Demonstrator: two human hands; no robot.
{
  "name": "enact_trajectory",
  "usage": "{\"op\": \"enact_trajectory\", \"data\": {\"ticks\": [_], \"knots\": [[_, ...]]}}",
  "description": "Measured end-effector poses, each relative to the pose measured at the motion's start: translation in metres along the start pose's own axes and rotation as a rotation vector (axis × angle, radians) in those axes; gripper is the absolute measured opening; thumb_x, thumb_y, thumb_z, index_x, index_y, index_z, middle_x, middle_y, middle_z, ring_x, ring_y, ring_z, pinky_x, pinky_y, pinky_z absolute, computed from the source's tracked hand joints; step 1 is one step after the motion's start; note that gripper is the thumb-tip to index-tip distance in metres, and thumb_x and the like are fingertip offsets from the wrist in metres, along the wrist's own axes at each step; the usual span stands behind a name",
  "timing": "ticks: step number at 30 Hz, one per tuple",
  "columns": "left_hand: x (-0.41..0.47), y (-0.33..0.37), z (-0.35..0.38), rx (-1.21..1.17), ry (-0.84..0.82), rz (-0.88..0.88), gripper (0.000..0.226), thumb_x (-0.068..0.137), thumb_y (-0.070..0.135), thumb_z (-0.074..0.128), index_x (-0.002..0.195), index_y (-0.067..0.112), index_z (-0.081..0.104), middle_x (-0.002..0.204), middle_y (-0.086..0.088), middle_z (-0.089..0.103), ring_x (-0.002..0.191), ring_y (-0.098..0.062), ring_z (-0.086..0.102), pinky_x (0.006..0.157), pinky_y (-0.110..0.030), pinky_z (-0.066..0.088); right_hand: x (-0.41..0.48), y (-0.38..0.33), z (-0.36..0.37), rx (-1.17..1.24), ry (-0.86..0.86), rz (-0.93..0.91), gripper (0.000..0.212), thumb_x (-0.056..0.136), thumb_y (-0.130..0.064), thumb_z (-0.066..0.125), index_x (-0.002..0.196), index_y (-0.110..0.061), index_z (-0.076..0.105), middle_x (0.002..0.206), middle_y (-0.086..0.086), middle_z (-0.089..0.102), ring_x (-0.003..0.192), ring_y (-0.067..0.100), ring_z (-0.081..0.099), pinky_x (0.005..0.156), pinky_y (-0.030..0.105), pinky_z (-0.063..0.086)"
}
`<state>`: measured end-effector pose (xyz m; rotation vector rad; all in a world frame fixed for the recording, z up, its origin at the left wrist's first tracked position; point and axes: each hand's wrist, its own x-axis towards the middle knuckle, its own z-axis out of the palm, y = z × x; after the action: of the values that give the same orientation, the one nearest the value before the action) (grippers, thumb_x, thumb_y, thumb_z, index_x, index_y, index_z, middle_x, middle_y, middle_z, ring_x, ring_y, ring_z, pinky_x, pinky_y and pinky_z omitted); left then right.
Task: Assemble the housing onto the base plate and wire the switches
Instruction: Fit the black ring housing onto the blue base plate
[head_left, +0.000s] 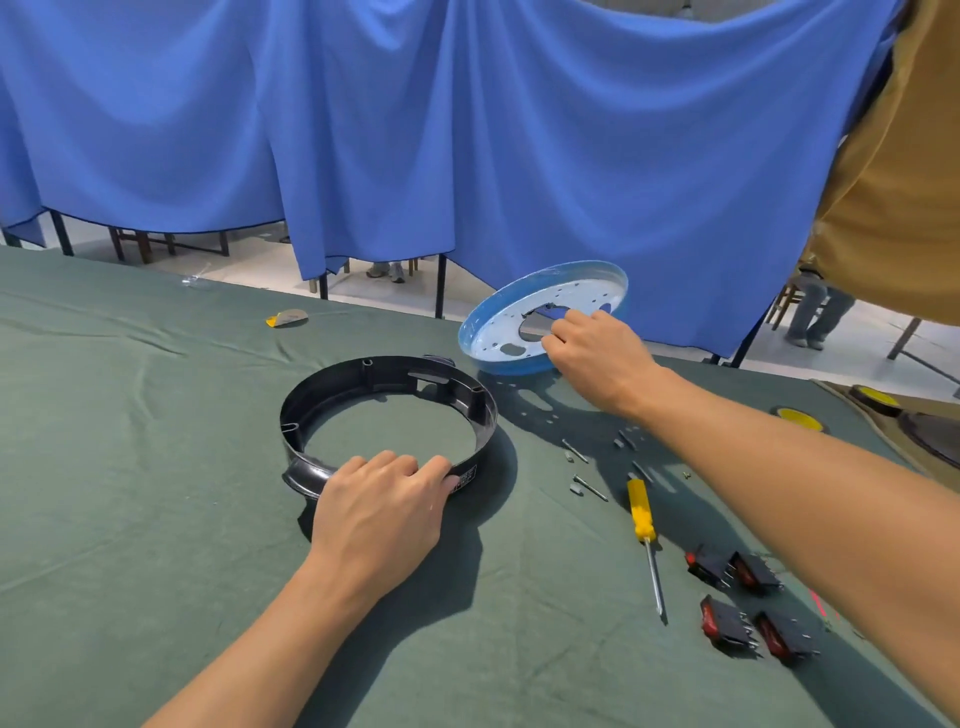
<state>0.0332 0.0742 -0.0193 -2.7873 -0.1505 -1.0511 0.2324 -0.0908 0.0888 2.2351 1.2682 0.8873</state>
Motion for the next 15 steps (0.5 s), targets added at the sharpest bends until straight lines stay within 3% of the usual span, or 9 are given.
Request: {"op": "enact_trajectory", "data": {"ticks": [8, 12, 15], "knots": [[-0.005, 0.001, -0.003, 0.017, 0.065, 0.007, 0.030, 0.094, 0.035, 0.048, 0.078, 0.019, 0.068, 0.062, 0.001, 0.058, 0.062, -0.024, 0.057, 0.056, -0.036, 0.043, -0.043, 0.006, -0.049, 0.049, 0.074, 0.049, 0.023, 0.086, 0.006, 0.040, 0.098, -0.005, 0.057, 0.095, 0.011, 0.057, 0.085, 0.028, 0.048, 0.066, 0.033, 0.031], [-0.007, 0.001, -0.007, -0.033, 0.098, 0.019, 0.030, 0.091, 0.032, 0.047, 0.095, 0.016, 0.073, 0.090, -0.004, 0.069, 0.079, -0.028, 0.064, 0.070, -0.038, 0.048, -0.070, -0.003, -0.075, 0.190, 0.147, 0.117, 0.023, 0.084, 0.008, 0.048, 0.099, -0.002, 0.061, 0.094, 0.013, 0.059, 0.088, 0.030, 0.050, 0.069, 0.036, 0.038], [-0.013, 0.003, -0.014, -0.091, 0.043, -0.017, 0.042, 0.090, 0.034, 0.041, 0.108, 0.012, 0.072, 0.112, -0.008, 0.071, 0.094, -0.029, 0.067, 0.079, -0.039, 0.051, -0.091, -0.007, -0.095, 0.459, 0.240, 0.223, 0.020, 0.088, 0.001, 0.057, 0.108, -0.003, 0.062, 0.100, 0.009, 0.059, 0.096, 0.027, 0.049, 0.078, 0.030, 0.039]]}}
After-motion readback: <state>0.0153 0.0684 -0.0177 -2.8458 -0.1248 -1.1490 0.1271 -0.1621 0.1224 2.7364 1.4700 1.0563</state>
